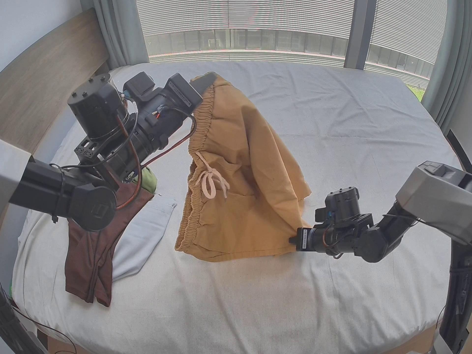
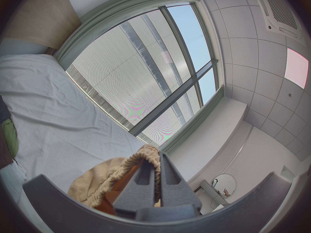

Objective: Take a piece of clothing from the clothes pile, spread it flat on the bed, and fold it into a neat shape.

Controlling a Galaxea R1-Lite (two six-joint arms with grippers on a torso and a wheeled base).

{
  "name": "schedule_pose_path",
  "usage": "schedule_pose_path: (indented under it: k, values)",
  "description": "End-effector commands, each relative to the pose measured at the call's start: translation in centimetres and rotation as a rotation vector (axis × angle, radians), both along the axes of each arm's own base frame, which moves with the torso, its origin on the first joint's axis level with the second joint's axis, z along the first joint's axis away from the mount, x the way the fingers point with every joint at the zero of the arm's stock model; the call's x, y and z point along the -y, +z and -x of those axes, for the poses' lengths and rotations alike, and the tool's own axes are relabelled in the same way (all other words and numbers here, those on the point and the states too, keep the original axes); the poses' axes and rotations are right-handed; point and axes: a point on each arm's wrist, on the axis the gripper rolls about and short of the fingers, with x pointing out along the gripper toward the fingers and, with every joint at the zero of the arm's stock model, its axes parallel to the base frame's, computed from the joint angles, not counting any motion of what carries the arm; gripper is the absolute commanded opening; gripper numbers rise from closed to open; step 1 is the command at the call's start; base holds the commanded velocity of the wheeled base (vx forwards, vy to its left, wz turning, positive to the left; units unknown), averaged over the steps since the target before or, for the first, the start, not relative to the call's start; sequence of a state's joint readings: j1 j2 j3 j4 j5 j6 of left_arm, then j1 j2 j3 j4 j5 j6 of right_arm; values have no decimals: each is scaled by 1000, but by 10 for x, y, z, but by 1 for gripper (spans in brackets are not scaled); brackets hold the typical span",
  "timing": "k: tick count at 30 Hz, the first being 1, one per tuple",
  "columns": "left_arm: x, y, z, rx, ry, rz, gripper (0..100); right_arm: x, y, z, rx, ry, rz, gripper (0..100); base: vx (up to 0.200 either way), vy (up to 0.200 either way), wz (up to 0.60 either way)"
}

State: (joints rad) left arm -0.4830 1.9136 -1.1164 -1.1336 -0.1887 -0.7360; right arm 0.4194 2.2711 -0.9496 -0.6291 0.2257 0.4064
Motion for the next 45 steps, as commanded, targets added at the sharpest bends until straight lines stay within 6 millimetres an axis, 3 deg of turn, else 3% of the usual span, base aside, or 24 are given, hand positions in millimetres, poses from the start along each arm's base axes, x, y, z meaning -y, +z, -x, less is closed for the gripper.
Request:
schedule_pose_path:
  k: [1, 10, 16, 28, 33, 41, 45]
  values:
    - [0, -5, -1, -15, -1, -6, 0, 30, 40, 11, 49, -48, 4, 0, 0, 0, 0]
    - [6, -18, -7, -49, 7, -15, 0, 65, 68, 26, 30, -106, 40, 0, 0, 0, 0]
    - [11, -34, -11, -77, 17, -25, 0, 76, 62, 30, -25, -109, 87, 0, 0, 0, 0]
    - [7, -72, -15, -113, 45, -41, 0, 51, 8, 28, -163, -11, 159, 0, 0, 0, 0]
    - [-3, -79, -16, -120, 69, -43, 0, 42, 2, 24, -161, 8, 161, 0, 0, 0, 0]
    - [-34, -87, -24, -137, 152, -46, 0, 33, -7, 17, -163, 27, 167, 0, 0, 0, 0]
    - [-38, -88, -25, -126, 158, -40, 0, 33, -11, 16, -171, 26, 168, 0, 0, 0, 0]
